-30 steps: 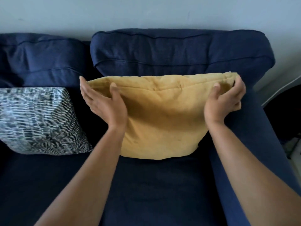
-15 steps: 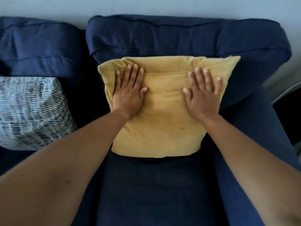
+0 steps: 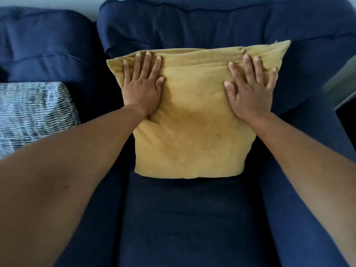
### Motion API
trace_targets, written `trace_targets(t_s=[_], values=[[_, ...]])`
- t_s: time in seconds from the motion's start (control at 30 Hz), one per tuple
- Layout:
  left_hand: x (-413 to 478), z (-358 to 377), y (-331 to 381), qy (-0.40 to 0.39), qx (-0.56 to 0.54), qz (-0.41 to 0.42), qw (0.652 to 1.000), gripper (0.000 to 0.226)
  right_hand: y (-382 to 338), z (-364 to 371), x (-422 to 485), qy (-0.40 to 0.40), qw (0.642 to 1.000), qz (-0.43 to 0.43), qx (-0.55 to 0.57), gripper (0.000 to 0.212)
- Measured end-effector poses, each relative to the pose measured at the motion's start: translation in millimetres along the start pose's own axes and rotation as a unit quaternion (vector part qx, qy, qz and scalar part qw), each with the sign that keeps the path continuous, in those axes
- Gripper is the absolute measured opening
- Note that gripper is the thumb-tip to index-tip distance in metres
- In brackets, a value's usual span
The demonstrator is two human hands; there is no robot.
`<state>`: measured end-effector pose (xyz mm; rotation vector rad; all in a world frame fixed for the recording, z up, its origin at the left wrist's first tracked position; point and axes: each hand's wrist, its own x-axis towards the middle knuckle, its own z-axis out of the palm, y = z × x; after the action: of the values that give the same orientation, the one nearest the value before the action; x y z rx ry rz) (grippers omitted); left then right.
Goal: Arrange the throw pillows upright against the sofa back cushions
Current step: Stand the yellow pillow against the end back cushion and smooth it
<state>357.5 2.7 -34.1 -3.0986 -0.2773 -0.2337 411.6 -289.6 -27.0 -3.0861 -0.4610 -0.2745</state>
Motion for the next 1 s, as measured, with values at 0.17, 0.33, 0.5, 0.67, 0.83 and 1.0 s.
trace_targets(t_s=[0.17, 0.33, 0.5, 0.67, 0.83, 1.0], values=[[-27.8, -32.4, 45.9, 0.125, -0.105, -0.075, 0.984, 0.061, -1.0, 8.9, -3.7, 0.004, 1.0, 0.009, -0.007, 0.06], [-109.5, -7.8, 121.7, 0.133, -0.087, 0.221, 0.962, 0.069, 0.5, 18.3, -7.1, 0.005, 1.0, 0.014, -0.003, 0.059], [-96.2, 54.6, 46.1, 0.084, 0.025, 0.167, 0.982, 0.077, -1.1, 16.8, -5.2, 0.019, 1.0, 0.025, 0.003, 0.06], [-101.4, 58.6, 42.8, 0.076, -0.01, 0.087, 0.993, 0.067, -39.9, -3.3, -28.4, 0.153, 0.983, 0.059, 0.08, 0.061], [-102.0, 66.6, 48.3, 0.084, -0.021, 0.085, 0.993, 0.067, -95.4, 22.0, -98.1, 0.162, 0.956, -0.244, 0.032, 0.058], [-101.5, 63.2, 39.1, 0.111, -0.034, 0.127, 0.985, 0.064, -19.4, 64.1, -89.4, 0.106, 0.978, -0.163, -0.073, 0.061]])
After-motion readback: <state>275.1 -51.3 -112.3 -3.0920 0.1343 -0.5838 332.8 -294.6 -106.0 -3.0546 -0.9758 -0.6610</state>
